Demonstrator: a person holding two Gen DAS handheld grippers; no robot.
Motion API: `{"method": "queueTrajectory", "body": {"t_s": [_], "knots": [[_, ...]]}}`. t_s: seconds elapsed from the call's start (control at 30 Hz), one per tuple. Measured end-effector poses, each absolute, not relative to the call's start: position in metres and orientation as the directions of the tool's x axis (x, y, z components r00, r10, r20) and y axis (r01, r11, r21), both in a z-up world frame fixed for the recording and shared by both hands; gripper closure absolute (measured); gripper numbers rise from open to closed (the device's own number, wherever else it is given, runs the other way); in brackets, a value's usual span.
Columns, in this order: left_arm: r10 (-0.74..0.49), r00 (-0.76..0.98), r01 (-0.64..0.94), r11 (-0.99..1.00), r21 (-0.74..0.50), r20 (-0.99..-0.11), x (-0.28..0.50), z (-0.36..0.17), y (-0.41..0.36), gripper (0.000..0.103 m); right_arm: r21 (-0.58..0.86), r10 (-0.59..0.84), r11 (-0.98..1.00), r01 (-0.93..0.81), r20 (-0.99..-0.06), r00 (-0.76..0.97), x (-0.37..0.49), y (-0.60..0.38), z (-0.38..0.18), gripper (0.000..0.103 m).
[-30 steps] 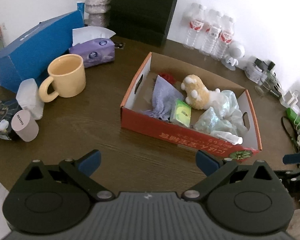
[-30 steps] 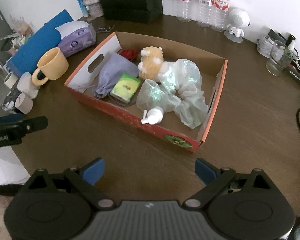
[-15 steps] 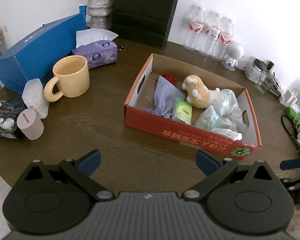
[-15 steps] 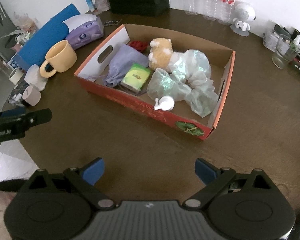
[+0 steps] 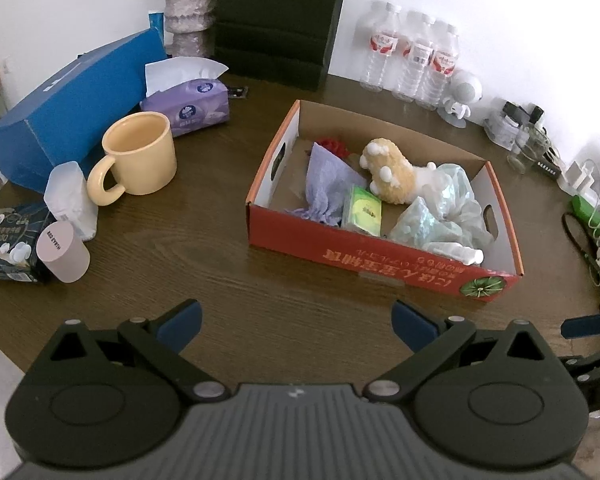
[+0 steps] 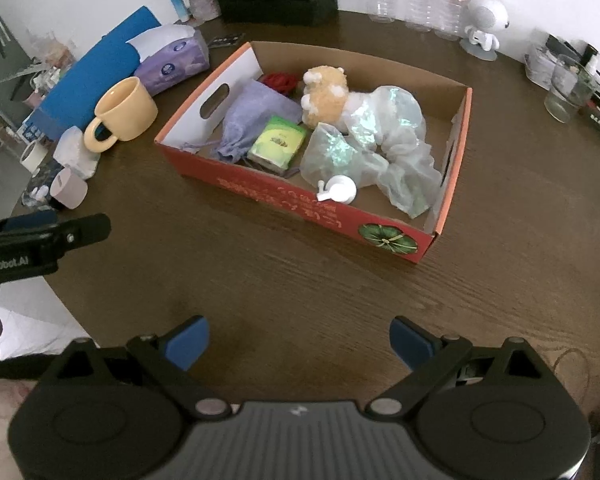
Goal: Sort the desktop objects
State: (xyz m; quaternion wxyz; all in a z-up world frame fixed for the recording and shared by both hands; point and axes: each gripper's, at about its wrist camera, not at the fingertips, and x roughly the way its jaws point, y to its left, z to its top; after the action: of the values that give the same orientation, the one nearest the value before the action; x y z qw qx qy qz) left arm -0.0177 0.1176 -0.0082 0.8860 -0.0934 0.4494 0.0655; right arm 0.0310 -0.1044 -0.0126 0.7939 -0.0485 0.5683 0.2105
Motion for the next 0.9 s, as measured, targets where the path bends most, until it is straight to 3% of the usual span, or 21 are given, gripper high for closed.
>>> {"method": "queueTrajectory", "body": {"t_s": [0.9], "knots": [[0.002, 0.577, -0.18, 0.976, -0.124, -0.817, 0.0, -0.009, 0.112, 0.0, 0.169, 0.28, 0.917, -0.36, -0.917, 0.285, 0.038, -0.112, -0.013, 0.005]]}}
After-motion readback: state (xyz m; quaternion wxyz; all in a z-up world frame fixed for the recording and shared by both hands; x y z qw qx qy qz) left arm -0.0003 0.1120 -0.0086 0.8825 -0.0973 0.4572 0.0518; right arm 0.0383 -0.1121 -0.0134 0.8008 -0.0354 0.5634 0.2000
